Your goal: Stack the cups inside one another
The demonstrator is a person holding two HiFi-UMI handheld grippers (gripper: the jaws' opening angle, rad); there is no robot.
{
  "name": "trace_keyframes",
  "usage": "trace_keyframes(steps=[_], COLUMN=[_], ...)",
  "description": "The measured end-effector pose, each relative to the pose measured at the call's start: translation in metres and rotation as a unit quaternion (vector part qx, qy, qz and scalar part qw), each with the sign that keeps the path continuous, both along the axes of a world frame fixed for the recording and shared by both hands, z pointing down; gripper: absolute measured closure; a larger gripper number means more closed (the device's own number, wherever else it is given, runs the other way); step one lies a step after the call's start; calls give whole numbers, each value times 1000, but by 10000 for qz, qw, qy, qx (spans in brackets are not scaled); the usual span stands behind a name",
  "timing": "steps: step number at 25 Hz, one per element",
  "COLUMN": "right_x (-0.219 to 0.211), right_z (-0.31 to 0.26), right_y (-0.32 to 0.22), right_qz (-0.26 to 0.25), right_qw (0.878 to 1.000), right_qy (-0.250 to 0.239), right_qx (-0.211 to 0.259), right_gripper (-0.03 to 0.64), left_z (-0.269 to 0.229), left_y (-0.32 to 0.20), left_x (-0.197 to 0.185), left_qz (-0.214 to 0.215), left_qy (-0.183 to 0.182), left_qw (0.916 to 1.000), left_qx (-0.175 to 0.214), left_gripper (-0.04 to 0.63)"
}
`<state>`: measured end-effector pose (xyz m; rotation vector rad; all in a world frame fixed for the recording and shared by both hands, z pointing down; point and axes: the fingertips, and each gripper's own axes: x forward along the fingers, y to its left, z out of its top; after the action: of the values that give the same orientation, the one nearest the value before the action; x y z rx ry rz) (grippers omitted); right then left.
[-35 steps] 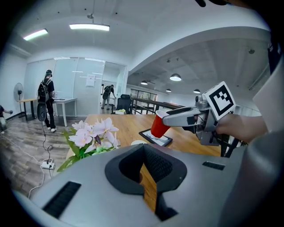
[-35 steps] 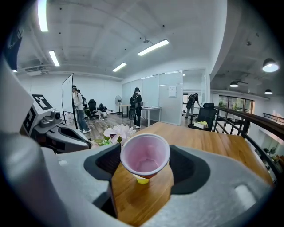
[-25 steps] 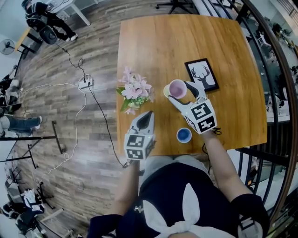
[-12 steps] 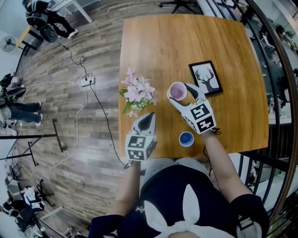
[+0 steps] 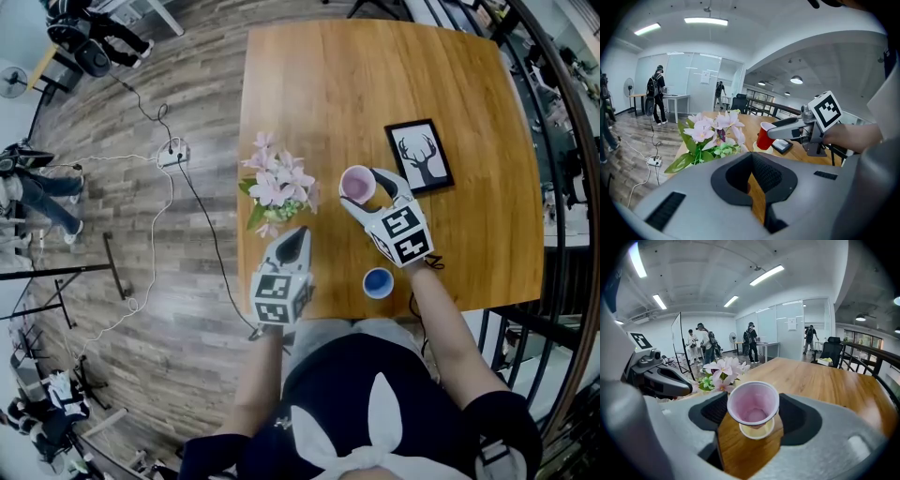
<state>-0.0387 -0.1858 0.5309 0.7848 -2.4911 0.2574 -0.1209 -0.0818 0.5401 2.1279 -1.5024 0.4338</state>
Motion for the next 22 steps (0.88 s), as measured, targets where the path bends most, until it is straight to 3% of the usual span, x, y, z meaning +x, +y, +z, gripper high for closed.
trace_keyframes(steps=[22], right_x=[2], right_z=[51], right_y=[-7], right_qz=[-73], right_qw=[9987], right_qy=[267], right_qx=[-418], right_gripper=[265], left_z=[23], left_y=[-14], left_x=[-3], left_qz=[-66], left_qy=[71], left_qw=[9998], left_qx=[-185], left_gripper=[578])
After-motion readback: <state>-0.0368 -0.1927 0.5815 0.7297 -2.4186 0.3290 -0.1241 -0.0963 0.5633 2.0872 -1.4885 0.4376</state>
